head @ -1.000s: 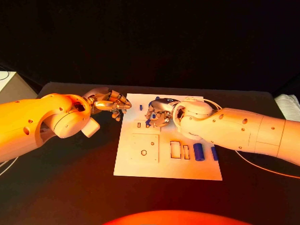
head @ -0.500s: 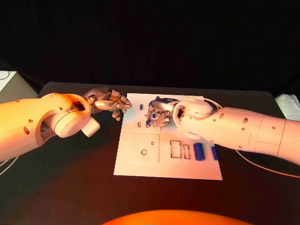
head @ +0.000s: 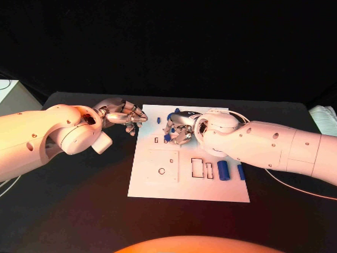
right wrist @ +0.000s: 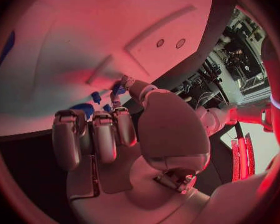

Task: Assemble the parts on the task board

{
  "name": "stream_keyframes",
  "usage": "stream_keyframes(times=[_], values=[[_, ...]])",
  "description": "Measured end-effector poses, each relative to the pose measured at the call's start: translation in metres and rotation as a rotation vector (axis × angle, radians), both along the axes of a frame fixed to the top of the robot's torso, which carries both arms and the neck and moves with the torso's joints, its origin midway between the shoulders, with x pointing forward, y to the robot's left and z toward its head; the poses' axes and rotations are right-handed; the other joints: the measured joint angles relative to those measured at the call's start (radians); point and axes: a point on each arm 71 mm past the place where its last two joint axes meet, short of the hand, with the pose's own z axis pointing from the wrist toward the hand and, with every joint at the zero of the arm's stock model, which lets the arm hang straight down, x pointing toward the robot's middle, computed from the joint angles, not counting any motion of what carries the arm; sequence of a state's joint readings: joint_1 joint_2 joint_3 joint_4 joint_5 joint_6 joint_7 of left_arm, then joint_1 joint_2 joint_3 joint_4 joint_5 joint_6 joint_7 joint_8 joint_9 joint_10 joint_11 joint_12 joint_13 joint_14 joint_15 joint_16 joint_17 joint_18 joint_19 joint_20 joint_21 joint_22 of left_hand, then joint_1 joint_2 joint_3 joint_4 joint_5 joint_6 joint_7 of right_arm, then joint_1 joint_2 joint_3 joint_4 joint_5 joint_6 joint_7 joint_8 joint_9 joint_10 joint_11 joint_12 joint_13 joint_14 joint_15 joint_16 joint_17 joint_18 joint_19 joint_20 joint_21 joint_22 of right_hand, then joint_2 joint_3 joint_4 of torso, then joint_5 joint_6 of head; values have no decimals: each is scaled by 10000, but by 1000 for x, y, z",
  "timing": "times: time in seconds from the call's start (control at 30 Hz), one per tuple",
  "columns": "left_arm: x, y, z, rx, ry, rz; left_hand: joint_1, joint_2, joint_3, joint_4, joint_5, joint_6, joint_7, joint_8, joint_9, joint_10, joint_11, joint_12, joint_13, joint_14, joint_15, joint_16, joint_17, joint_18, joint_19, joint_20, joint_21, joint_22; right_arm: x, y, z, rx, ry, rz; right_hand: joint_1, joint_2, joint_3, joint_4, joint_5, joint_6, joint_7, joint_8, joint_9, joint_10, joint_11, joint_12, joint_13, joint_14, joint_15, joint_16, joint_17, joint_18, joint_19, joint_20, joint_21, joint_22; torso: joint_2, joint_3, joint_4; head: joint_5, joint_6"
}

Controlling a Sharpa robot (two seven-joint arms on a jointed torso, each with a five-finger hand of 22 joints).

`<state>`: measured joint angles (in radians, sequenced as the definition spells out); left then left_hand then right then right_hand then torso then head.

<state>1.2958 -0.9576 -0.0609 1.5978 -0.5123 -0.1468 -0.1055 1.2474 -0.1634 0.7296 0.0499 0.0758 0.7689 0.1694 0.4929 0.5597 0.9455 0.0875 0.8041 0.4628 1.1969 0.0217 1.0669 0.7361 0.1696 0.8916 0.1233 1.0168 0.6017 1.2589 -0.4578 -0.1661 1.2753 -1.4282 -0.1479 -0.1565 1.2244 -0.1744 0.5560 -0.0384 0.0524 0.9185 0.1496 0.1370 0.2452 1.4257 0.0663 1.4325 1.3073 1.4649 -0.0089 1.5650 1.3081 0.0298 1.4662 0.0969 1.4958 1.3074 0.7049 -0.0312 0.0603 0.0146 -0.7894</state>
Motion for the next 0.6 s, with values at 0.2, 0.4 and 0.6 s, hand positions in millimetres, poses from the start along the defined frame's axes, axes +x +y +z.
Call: stream_keyframes(times=[0.2,0.4,0.6], values=[[0,0,0,13,11,20,38,38,0,0,0,0,0,0,-12,0,0,0,-1,0,0,0,0,0,0,0,0,0,0,0,0,17,-26,-25,41,-40,-31,31,0,94,-16,0,28,0,0,0,0,0,0,0,-1,-1,0,0,0,0,0,0,-1,5,11],[0,0,0,27,23,42,38,38,0,0,0,0,0,0,-12,0,0,1,-9,0,0,0,0,0,0,0,0,0,0,-1,1,93,-107,-69,82,1,-103,72,0,205,-23,97,57,0,0,0,0,0,0,0,-2,-1,0,0,0,8,-2,-2,-1,12,15],[0,1,0,44,35,77,38,39,0,0,0,0,0,0,-12,0,0,1,-20,0,0,0,0,0,0,0,0,1,0,-1,1,178,-164,-117,13,-68,-292,98,0,160,22,76,40,0,0,0,0,0,0,0,-2,-1,0,0,0,7,-1,-2,-1,12,15]])
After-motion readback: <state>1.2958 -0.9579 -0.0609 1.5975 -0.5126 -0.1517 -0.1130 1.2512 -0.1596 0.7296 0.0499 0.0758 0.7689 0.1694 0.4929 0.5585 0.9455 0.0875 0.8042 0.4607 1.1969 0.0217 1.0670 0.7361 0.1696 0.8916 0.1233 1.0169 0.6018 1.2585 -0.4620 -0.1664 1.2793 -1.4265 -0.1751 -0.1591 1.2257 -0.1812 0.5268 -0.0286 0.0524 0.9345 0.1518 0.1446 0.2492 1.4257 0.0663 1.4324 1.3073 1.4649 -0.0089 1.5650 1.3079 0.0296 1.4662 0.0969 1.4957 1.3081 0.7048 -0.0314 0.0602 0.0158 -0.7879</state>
